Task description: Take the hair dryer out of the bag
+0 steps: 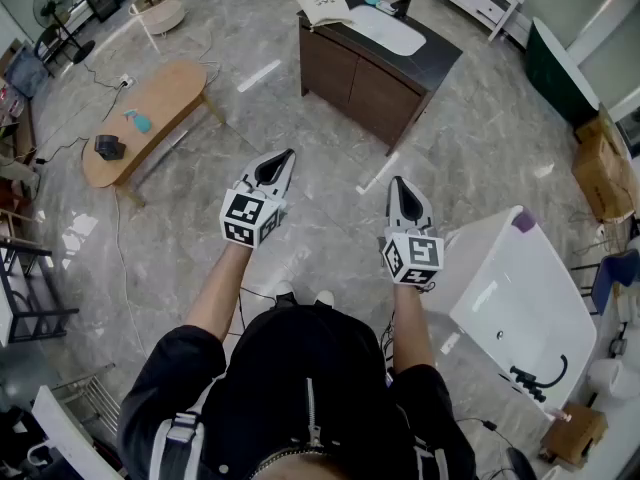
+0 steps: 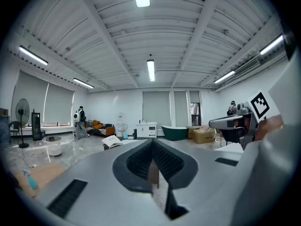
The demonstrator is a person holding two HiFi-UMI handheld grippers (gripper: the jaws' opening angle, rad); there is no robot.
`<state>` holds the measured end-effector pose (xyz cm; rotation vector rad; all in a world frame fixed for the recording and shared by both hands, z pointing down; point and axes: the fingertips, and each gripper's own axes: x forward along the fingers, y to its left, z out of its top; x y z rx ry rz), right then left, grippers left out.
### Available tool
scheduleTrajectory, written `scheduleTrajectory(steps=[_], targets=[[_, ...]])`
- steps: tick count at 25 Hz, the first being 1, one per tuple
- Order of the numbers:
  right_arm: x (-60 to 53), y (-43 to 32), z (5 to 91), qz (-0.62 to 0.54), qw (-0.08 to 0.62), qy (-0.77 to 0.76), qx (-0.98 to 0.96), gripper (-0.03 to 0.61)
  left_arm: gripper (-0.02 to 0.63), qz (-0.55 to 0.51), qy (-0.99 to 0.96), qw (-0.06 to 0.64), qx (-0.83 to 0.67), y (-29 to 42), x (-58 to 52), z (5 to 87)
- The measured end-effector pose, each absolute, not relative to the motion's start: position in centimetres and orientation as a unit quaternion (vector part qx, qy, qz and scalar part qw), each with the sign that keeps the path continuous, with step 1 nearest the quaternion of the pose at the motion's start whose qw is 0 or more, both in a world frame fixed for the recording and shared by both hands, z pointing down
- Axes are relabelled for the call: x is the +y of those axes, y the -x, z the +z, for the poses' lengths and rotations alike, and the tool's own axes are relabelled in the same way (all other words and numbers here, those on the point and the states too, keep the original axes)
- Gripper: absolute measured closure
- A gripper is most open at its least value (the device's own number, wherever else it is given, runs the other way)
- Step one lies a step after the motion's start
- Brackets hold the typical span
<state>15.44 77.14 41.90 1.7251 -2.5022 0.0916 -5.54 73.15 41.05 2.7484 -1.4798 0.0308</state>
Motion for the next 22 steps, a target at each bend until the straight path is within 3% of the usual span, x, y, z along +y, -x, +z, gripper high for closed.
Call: scheduleTrajectory(steps=[22], targets=[[76.3, -17.5, 42.4, 0.035, 0.041, -0.538, -0.841, 0.574, 0.591, 0.029, -0.874, 0.024, -0.484, 2.9, 72.9, 42.1]])
